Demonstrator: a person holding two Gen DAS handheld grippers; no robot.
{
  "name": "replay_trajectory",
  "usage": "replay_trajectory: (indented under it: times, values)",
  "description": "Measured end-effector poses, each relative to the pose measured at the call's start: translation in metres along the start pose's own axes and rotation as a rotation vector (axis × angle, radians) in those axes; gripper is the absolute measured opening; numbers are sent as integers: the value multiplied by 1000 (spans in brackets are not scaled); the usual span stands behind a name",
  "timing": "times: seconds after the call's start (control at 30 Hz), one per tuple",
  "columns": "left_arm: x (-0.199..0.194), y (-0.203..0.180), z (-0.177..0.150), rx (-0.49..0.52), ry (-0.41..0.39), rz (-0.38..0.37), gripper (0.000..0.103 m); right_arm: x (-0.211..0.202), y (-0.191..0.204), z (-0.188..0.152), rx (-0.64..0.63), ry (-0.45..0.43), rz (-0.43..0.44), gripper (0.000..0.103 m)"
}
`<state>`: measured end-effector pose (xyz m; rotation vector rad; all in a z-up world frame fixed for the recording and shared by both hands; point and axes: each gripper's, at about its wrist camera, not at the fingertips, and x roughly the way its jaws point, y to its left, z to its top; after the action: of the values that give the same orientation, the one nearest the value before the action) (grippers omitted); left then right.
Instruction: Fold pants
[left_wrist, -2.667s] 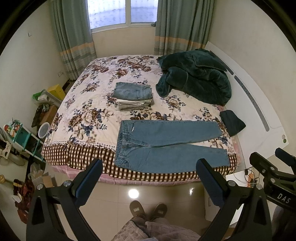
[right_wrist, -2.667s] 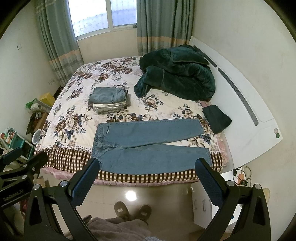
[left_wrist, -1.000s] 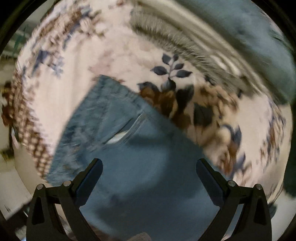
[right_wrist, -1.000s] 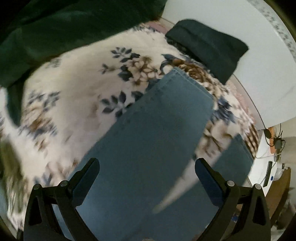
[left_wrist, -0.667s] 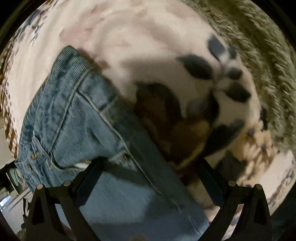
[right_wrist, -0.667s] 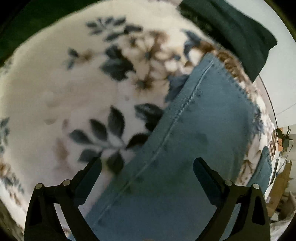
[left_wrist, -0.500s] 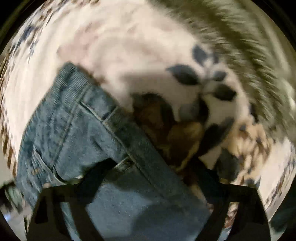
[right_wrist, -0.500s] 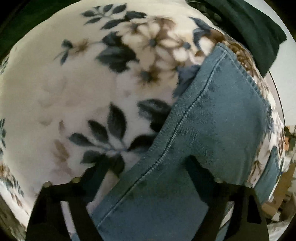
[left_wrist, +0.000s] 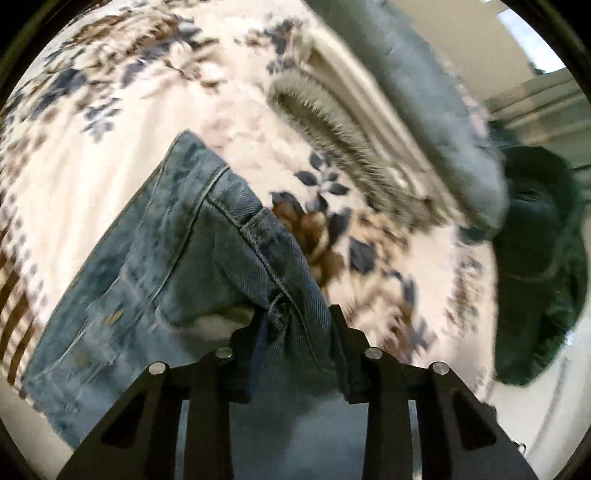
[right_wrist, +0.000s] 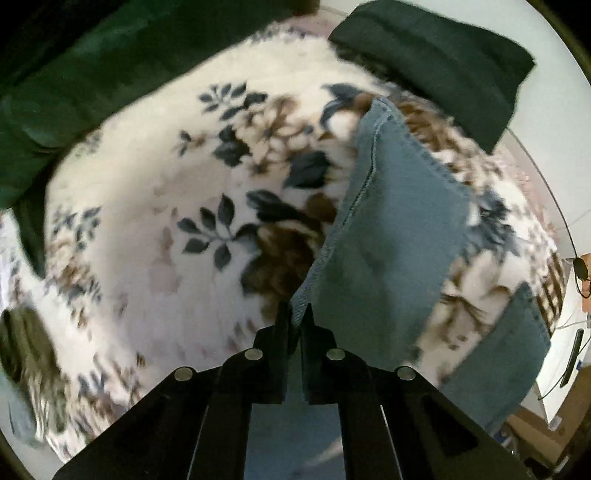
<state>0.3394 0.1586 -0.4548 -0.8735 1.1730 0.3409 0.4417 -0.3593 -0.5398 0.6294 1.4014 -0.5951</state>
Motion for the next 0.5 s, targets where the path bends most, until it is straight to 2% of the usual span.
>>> replay_trajectory:
  times: [0.13,0.2,0.3,0.4,0.43,0.5]
  values:
    - [-64,44,-55,-23,-15,-47,25,-55,-44,-20,-40,-23,41,5]
    - [-55,59,-88,-77,-9,-56,25,-79,-72,-38,-53,-31,53,5]
    - [-56,101,-134,-122,20,-25,24,-87,-116,-73,-88,-27,38,5]
    - [-42,138,-172,-135,41,46,23,-77,-158,-108,-138,3,-30,5]
    - [-32,148,-180,-142,48,66,13,-69,-170,-116,-148,25,-50,5]
    - [-11,169,-192,-178,76,70,13,-46,-196,-131,-132,100,-74,5]
